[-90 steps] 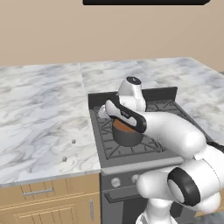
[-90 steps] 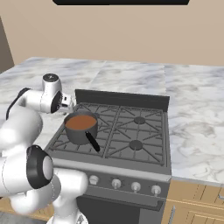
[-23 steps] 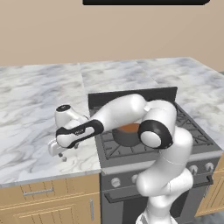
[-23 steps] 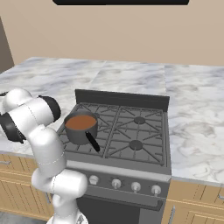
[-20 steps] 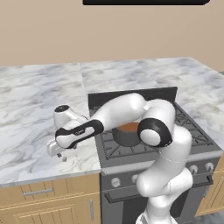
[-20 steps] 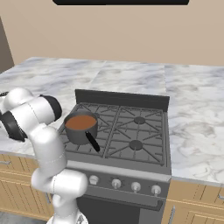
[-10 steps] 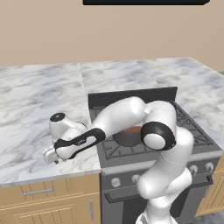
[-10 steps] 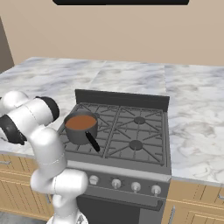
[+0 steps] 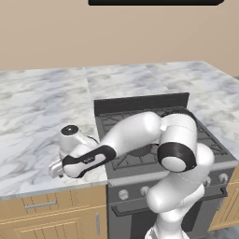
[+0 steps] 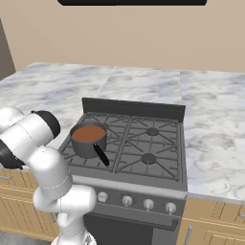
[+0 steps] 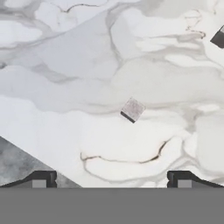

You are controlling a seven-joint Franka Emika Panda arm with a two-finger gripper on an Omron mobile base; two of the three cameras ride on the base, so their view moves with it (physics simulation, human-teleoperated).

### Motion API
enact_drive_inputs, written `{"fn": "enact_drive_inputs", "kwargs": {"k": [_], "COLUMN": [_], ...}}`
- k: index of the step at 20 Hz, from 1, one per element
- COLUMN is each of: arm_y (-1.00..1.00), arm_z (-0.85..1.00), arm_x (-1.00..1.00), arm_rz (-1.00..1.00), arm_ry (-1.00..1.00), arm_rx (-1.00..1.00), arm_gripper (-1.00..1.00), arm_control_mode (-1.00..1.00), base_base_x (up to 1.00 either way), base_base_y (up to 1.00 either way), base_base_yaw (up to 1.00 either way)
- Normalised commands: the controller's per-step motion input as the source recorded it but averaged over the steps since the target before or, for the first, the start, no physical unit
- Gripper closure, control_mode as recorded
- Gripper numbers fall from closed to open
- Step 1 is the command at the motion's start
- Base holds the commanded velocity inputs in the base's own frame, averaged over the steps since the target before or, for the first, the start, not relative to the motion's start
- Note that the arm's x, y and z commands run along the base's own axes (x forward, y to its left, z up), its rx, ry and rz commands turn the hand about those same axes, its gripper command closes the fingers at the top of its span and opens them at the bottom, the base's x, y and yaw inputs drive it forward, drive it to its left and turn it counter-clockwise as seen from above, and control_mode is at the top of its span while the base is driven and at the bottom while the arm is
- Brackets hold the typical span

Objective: Pick up the sugar cube(s) and place them in the saucepan with hot chocolate.

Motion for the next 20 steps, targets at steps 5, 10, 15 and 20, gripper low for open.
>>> {"fn": "enact_drive_inputs", "kwargs": {"k": [5,10,15,20], "arm_y": [0.00,0.00,0.00,0.00], "arm_z": [0.00,0.00,0.00,0.00], "arm_x": [0.20,0.19,0.21,0.09], "arm_rz": [0.00,0.00,0.00,0.00], "arm_ry": [-0.04,0.00,0.00,0.00], "arm_rx": [0.01,0.00,0.00,0.00], "arm_gripper": [-1.00,-1.00,-1.00,-1.00], "arm_control_mode": [-1.00,-1.00,-1.00,-1.00], "base_base_x": [0.00,0.00,0.00,0.00], "base_base_y": [0.00,0.00,0.00,0.00], "base_base_yaw": [0.00,0.00,0.00,0.00]}}
